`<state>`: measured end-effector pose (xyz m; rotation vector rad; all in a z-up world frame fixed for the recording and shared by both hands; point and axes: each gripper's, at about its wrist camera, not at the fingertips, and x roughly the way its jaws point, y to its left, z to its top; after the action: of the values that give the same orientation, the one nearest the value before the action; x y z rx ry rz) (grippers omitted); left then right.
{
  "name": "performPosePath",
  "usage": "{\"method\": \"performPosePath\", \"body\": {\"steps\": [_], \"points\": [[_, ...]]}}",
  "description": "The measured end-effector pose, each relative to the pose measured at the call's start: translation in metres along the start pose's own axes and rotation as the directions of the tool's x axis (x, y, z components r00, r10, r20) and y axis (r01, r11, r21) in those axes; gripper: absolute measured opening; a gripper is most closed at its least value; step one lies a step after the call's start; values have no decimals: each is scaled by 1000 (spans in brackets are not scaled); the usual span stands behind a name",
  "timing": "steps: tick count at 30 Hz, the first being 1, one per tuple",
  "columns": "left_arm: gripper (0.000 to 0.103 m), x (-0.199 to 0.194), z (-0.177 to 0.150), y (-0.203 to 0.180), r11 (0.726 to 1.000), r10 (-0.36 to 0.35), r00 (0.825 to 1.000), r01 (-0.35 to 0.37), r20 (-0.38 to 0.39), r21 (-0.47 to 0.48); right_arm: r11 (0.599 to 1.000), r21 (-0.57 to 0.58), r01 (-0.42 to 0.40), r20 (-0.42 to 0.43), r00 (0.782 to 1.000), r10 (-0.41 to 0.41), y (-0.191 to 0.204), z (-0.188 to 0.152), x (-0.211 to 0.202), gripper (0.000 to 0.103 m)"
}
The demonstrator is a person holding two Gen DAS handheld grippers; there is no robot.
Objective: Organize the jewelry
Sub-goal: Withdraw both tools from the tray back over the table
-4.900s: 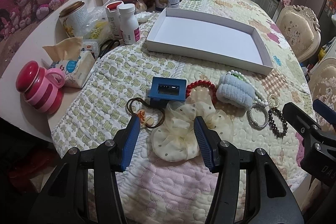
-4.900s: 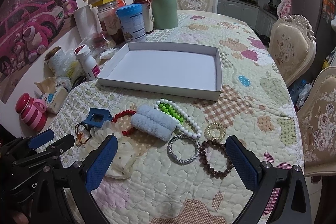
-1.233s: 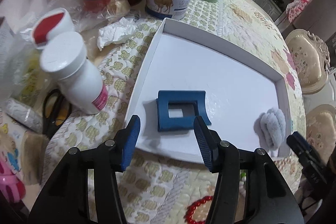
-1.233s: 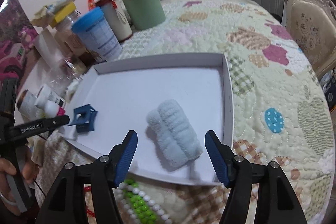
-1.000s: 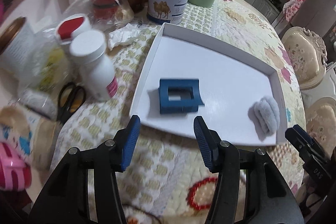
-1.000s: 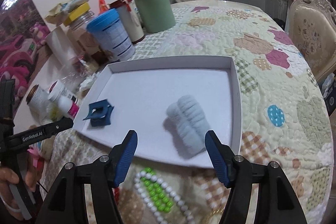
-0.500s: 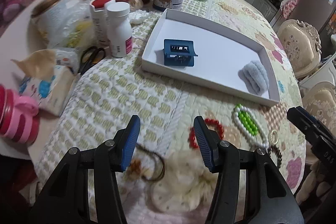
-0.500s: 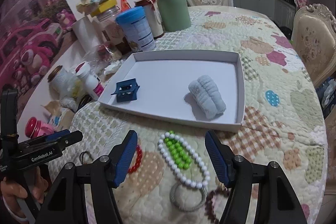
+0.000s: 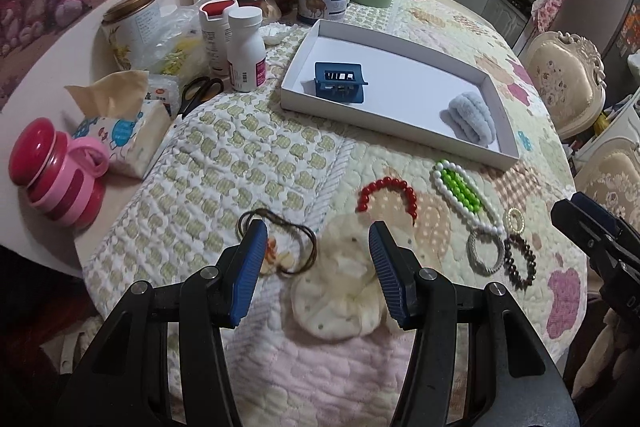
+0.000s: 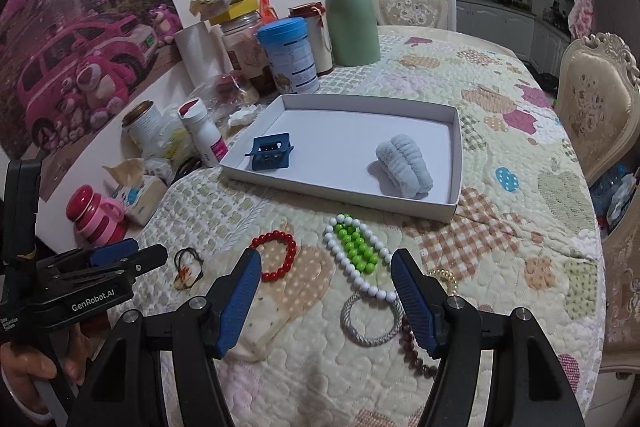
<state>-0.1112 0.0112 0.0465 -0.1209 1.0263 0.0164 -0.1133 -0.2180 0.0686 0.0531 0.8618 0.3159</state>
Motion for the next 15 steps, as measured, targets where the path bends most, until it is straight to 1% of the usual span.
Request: {"method": "performPosePath", "body": {"steps": [8,15], "points": [[53,-17,-15,-5,1000,15,1000,-16,26,14,1000,-29,-6,15,1000,7,8,-11,-17,67],[53,-25,-25,-6,999,28,999,-29,33,18,999,-42,-13,17,1000,14,11,-18,-25,68]]}}
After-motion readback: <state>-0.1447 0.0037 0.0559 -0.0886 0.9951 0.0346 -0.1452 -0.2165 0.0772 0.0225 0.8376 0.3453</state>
